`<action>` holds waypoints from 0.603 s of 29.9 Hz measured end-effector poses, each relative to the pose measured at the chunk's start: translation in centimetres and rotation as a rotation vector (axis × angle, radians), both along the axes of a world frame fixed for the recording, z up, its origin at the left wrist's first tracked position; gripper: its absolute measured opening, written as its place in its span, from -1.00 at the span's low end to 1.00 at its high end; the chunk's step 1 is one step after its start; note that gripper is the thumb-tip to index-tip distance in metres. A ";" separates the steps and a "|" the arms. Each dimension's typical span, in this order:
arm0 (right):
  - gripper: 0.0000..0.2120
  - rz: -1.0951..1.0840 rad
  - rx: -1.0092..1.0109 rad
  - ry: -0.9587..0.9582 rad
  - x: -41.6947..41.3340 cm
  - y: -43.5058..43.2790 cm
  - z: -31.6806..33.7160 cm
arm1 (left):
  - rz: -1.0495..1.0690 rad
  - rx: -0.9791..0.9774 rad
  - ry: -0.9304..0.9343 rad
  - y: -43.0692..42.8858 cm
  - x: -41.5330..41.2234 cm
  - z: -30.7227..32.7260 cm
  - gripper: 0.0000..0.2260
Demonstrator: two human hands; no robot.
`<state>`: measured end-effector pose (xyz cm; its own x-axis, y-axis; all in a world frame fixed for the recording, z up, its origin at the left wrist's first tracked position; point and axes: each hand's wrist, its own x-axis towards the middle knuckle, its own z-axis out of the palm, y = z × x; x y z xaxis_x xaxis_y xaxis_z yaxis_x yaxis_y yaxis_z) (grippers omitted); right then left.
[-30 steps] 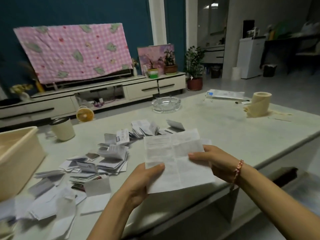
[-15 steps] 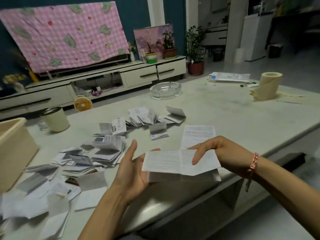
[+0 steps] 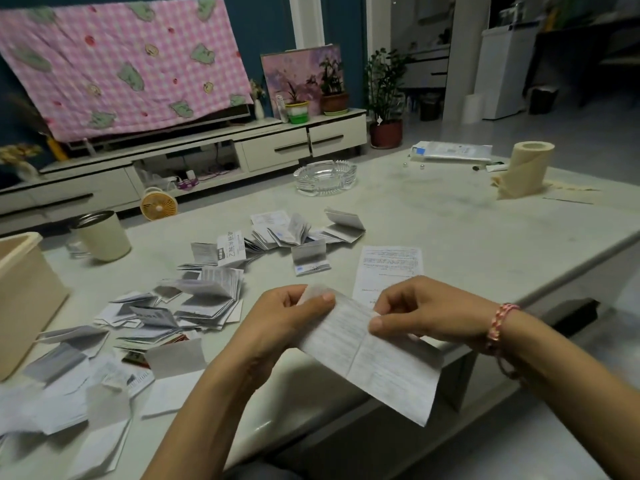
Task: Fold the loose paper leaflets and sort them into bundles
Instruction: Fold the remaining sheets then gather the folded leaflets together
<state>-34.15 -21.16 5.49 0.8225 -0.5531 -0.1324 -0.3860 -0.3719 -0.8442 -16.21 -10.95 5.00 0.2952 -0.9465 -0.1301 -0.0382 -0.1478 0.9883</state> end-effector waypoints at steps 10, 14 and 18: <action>-0.85 -0.334 0.045 -0.283 1.2 1.3 -1.7 | 0.270 0.011 0.425 -0.8 -4.1 -1.3 -0.84; -0.81 -0.389 0.018 -0.231 0.2 2.0 -1.9 | 0.269 -0.016 0.351 -0.4 -4.7 -1.2 -0.94; -0.75 -0.309 0.024 -0.104 -1.1 2.4 0.2 | 0.178 -0.109 0.171 0.7 -2.2 1.2 -0.93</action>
